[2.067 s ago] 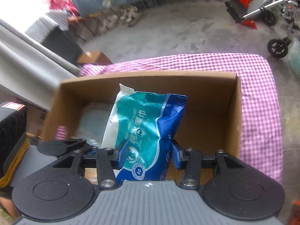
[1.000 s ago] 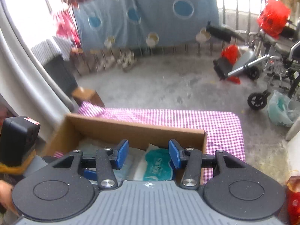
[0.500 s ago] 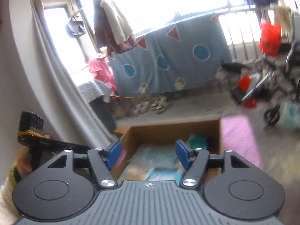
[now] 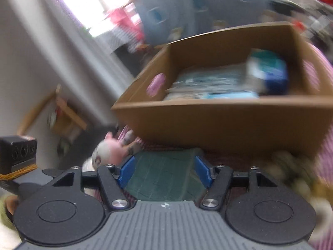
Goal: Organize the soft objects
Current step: 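Withdraw the right tool from the box toward the teal towel, then lower the open right tool onto the teal towel and close on it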
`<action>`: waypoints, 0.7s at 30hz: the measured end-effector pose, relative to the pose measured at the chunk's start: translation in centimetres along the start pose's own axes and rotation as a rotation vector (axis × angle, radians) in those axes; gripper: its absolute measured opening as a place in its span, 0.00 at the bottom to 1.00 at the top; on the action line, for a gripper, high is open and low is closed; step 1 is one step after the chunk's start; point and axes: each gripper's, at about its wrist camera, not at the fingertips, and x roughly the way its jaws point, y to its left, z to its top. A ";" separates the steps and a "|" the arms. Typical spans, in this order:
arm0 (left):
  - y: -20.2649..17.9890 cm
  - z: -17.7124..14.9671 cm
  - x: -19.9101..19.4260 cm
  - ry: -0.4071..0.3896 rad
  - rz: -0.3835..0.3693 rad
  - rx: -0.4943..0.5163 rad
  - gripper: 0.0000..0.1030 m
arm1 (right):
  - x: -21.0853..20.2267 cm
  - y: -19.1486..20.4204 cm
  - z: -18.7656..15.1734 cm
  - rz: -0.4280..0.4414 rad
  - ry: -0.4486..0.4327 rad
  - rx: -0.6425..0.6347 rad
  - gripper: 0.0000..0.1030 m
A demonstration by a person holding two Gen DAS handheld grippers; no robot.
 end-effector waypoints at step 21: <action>3.3 -1.7 4.9 0.008 -0.083 -0.067 0.86 | 10.9 1.7 -1.1 -0.041 0.280 -0.293 0.54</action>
